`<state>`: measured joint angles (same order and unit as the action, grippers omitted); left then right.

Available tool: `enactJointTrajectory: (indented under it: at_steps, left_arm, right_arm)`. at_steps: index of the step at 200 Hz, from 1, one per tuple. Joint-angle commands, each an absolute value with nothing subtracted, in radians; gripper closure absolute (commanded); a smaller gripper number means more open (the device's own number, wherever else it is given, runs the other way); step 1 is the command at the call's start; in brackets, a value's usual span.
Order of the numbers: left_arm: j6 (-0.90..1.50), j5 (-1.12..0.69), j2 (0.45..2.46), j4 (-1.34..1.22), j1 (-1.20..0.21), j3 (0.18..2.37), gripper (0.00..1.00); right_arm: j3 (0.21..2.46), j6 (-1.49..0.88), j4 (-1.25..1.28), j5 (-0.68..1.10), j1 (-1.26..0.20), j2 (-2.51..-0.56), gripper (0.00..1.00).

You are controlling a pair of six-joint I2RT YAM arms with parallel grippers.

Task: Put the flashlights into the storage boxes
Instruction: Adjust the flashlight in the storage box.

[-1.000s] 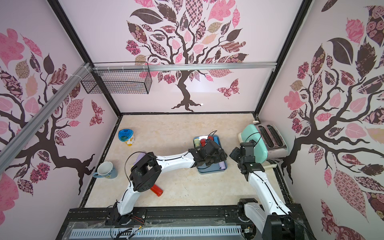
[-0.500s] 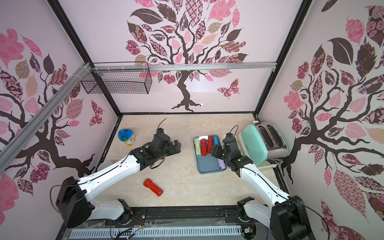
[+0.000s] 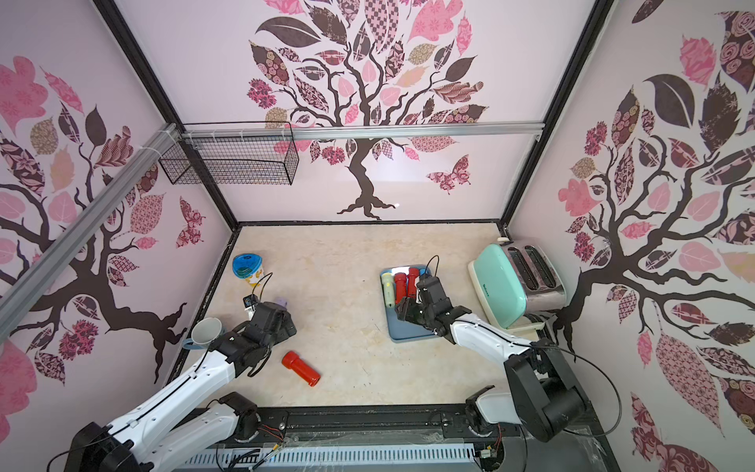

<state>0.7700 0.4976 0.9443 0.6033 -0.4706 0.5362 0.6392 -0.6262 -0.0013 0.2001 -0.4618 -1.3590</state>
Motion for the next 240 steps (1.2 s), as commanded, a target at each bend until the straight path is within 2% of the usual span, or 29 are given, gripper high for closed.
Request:
enactJointTrajectory:
  at_steps: [1,79,163,219,240]
  left_arm:
    - [0.713,0.535,0.979,0.58,-0.467,0.538,0.02]
    - [0.684,0.499,1.035,0.503,-0.469,0.505,0.02]
    - [0.684,0.495,0.969,0.496,-0.468,0.479,0.02]
    - [0.686,0.505,0.934,0.496,-0.469,0.466,0.02]
    - [0.659,0.452,0.921,0.468,-0.469,0.459,0.02]
  right_arm:
    - [0.682,-0.648,0.046,0.263,-0.46,-1.434,0.36]
    - [0.787,-0.629,0.052,0.259,-0.462,-1.595,0.37]
    - [0.92,-0.579,0.016,0.201,-0.459,-1.73,0.37]
    - [0.95,-0.52,-0.009,0.16,-0.46,-1.729,0.37]
    - [0.959,-0.501,-0.039,0.19,-0.46,-1.708,0.37]
